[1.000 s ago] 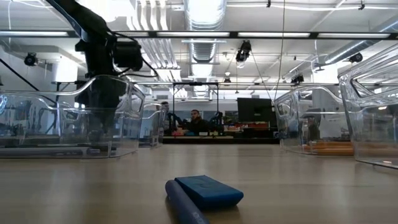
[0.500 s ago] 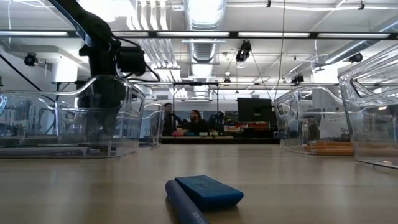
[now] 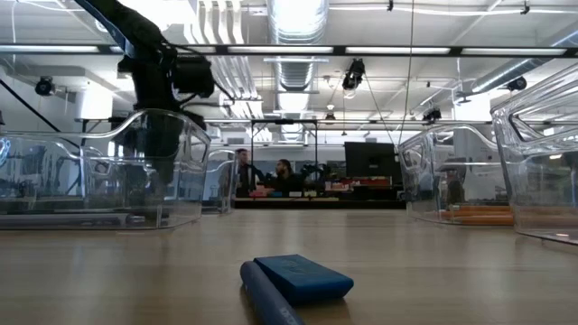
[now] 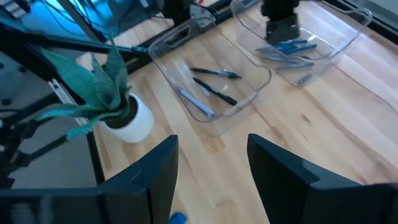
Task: Sort crayons/erasers/pens/pencils in bins
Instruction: Put the blue eraser into the bottom transparent bin
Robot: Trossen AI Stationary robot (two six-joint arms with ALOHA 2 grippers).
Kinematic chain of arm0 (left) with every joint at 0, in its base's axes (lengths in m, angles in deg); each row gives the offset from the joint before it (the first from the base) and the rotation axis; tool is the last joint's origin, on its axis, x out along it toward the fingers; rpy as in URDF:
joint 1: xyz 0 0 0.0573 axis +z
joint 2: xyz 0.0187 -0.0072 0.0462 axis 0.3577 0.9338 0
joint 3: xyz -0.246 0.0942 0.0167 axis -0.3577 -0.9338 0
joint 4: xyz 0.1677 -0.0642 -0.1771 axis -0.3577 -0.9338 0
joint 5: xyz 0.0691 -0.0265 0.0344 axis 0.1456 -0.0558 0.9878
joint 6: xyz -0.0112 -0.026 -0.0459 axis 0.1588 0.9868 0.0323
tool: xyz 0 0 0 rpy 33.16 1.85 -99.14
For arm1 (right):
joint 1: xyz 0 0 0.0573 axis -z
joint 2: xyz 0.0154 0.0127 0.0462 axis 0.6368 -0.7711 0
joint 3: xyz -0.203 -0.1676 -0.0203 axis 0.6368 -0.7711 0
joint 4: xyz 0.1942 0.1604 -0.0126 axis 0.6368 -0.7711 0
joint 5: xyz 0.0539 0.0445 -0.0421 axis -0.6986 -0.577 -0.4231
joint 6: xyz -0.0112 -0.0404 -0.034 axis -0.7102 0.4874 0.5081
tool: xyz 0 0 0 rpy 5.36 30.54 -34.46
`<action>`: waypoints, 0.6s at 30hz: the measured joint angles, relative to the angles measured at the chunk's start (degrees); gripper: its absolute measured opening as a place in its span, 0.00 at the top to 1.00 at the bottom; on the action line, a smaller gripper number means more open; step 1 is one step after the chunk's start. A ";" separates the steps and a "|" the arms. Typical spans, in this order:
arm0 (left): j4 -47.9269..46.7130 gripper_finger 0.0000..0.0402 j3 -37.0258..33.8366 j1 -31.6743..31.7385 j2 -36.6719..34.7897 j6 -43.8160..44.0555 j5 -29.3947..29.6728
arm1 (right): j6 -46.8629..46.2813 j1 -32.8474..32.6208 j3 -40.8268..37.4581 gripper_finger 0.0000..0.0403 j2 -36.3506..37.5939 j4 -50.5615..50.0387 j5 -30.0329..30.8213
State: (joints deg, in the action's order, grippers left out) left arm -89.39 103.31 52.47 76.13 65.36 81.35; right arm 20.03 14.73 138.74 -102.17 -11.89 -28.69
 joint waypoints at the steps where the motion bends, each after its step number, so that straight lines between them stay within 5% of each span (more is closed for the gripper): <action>1: -0.06 0.89 0.75 0.00 -0.81 0.00 0.00 | 0.04 0.00 0.00 0.55 -0.07 0.69 0.00; 10: 0.28 0.89 6.04 -4.13 -13.66 3.08 -3.01 | -0.37 0.65 -0.10 0.55 -0.40 5.05 -0.45; 18: 3.44 0.89 5.88 -25.53 -24.26 12.21 -0.75 | -4.67 -2.27 -0.35 0.55 -3.95 3.48 -0.66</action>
State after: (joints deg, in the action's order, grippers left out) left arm -85.95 109.19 26.93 51.88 77.57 80.60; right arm 15.36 12.47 138.39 -106.13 -8.41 -29.35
